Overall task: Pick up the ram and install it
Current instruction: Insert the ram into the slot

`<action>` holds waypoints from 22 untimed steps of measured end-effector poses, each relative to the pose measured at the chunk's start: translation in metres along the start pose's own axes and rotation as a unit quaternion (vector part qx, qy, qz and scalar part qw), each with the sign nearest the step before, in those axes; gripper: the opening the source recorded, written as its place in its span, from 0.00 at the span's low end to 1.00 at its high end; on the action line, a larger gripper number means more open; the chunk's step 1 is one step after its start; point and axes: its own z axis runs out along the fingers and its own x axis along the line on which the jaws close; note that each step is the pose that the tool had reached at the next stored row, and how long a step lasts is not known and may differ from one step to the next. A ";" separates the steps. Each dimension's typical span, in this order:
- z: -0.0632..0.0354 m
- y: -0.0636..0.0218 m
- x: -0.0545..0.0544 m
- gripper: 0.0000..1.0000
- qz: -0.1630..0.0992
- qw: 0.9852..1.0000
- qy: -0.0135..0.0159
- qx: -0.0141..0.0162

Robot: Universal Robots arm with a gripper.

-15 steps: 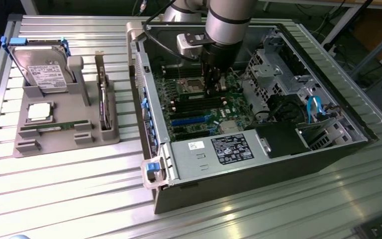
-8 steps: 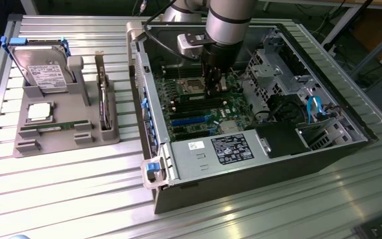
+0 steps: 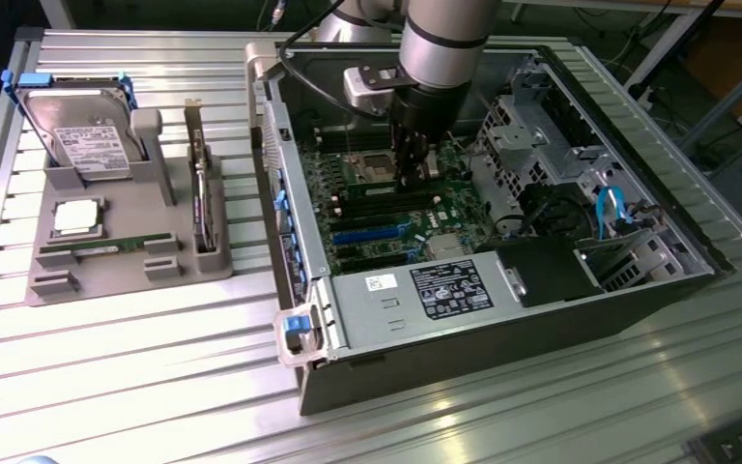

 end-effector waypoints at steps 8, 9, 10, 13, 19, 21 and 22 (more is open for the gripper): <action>0.0025 0.0001 0.000 0.14 -0.001 1.000 -0.005 -0.005; 0.0025 0.0001 0.000 0.14 -0.001 1.000 -0.005 -0.005; 0.0026 0.0001 0.000 0.14 -0.001 1.000 -0.005 -0.005; 0.0026 0.0001 0.000 0.14 -0.001 1.000 -0.005 -0.005; 0.0026 0.0000 0.000 0.14 -0.001 1.000 -0.008 -0.005; 0.0026 -0.0019 0.000 0.14 -0.002 1.000 -0.008 -0.005; 0.0031 -0.0026 0.000 0.14 -0.005 1.000 -0.009 -0.005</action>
